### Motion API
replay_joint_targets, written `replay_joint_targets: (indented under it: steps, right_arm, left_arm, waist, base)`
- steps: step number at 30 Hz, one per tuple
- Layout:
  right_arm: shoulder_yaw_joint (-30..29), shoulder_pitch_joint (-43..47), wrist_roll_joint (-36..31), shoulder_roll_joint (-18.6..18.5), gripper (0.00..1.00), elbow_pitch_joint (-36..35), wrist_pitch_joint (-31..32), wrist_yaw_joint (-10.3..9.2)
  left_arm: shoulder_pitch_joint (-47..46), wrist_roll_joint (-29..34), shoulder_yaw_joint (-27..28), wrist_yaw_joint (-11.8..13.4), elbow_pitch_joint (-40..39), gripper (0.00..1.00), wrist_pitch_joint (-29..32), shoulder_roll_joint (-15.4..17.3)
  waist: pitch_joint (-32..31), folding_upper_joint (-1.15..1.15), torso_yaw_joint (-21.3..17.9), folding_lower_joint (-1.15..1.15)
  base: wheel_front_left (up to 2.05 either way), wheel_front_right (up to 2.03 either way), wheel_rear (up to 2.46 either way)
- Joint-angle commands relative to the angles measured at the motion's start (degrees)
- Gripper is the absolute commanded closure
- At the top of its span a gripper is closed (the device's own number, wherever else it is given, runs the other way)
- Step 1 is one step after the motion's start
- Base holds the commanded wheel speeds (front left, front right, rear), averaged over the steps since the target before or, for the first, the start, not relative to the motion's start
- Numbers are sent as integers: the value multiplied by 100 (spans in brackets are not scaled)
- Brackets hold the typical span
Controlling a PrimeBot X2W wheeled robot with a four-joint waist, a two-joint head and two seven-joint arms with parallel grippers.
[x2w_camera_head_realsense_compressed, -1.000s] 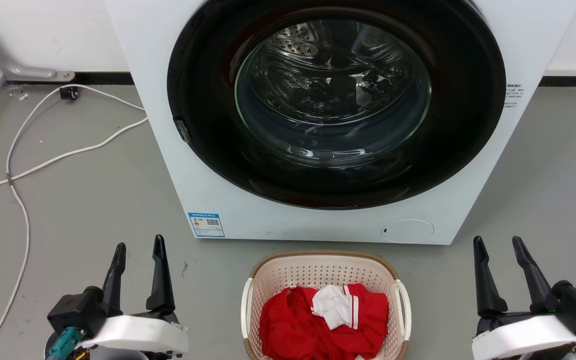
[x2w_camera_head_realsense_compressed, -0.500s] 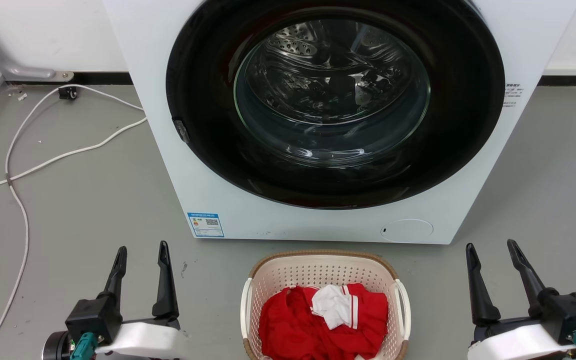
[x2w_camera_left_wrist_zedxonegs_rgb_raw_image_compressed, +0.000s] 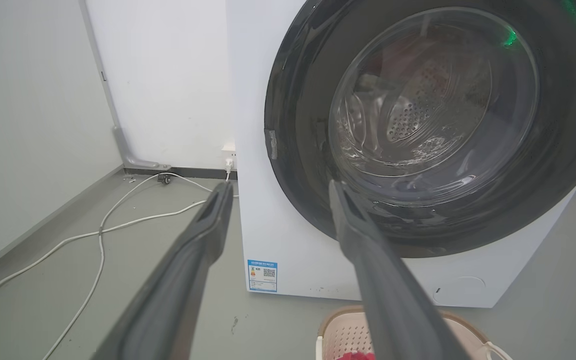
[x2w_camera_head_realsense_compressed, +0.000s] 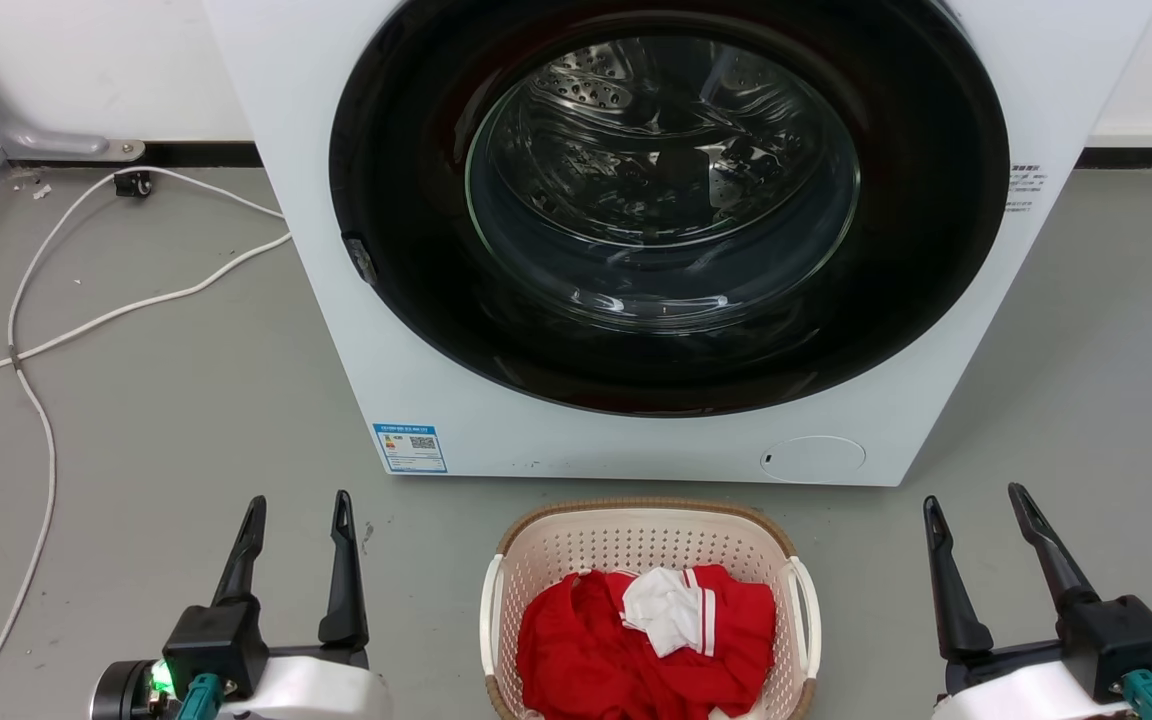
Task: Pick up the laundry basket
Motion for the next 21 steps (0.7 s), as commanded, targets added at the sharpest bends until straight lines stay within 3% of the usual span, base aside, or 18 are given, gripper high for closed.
replay_joint_targets:
  steps: [1, 21]
  right_arm:
    - [7, 35, -84, -21, 0, -38, -37, -2]
    - [-23, 66, 15, -20, 0, 80, -56, -2]
  left_arm:
    - [66, 111, -8, 34, 9, 0, -39, 7]
    - [97, 66, 26, 42, 180, 0, -61, 6]
  waist:
    - [2, 0, 2, 0]
    - [-29, 0, 1, 0]
  base:
    - [0, 0, 0]
    - [0, 0, 0]
